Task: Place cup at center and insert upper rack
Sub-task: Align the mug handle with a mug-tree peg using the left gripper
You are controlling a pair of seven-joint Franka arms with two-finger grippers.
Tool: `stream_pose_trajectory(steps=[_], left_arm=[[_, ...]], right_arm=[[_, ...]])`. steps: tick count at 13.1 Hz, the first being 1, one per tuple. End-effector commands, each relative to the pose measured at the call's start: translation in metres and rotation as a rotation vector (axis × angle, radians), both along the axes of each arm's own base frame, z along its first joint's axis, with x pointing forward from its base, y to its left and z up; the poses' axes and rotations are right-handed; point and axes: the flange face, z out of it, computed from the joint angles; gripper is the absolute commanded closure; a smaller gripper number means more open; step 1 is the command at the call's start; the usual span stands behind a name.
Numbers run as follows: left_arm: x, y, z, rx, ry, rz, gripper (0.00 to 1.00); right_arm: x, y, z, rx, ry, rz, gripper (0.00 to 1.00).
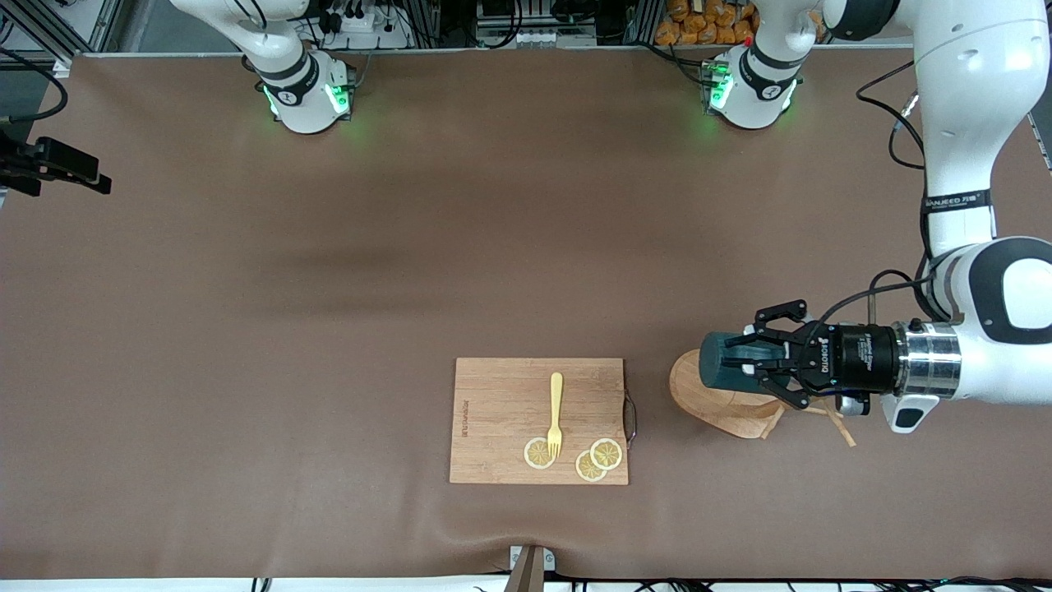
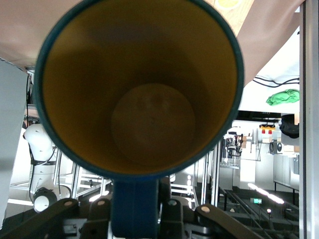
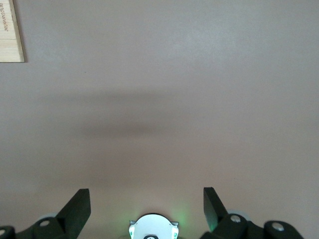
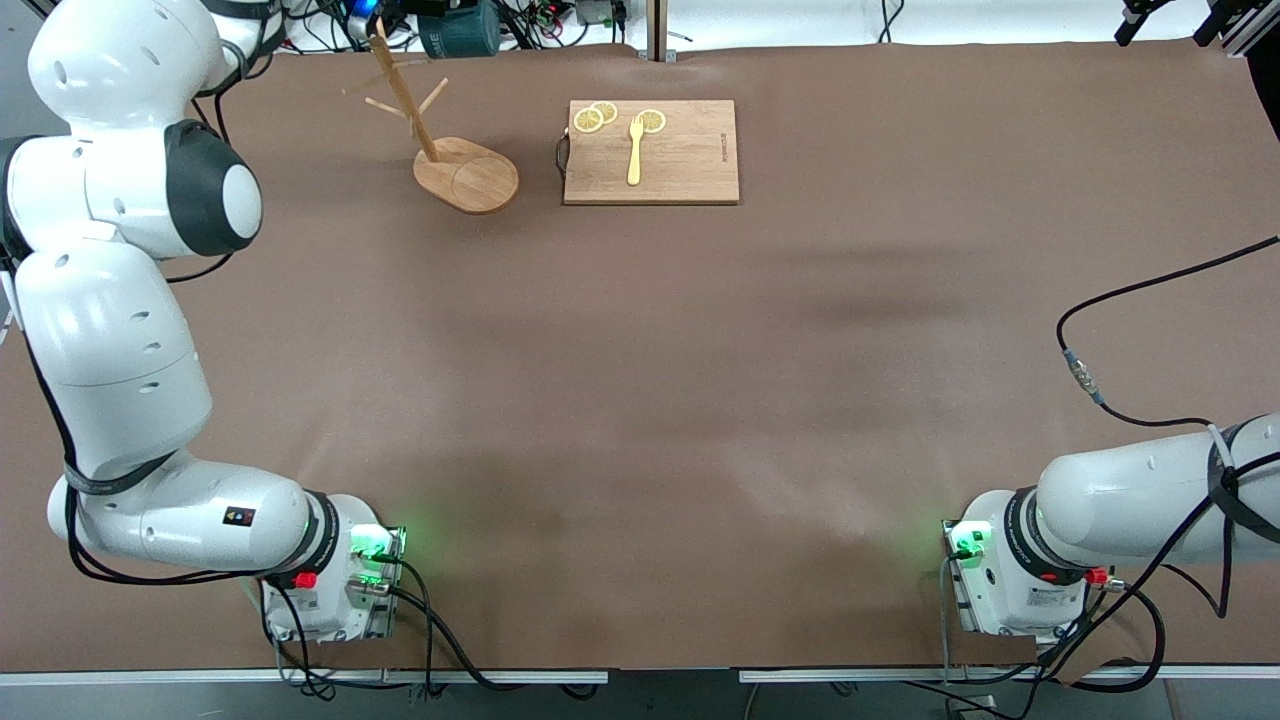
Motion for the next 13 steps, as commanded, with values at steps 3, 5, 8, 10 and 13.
stream_pose_trajectory(steps=[3, 5, 8, 10, 13], left_arm=[[-0.002, 0.005, 0.003, -0.076, -0.003, -0.022, 1.0], [-0.001, 0.007, 0.004, -0.087, -0.006, -0.017, 1.0], [0.0, 0.017, 0.005, -0.086, -0.01, -0.01, 1.0], [-0.001, 0.019, 0.005, -0.086, -0.013, -0.013, 1.0], [-0.001, 0.019, 0.008, -0.089, -0.022, -0.015, 1.0]], right_arm=[[0.0, 0.001, 0.004, 0.012, -0.003, -0.006, 0.0], [0.001, 0.001, 0.004, 0.012, -0.004, -0.007, 0.0], [0.0, 0.002, 0.005, 0.01, -0.007, -0.005, 0.0], [0.0, 0.004, 0.005, 0.007, -0.007, -0.001, 0.0], [0.001, 0.008, 0.015, -0.001, -0.028, 0.011, 0.0]])
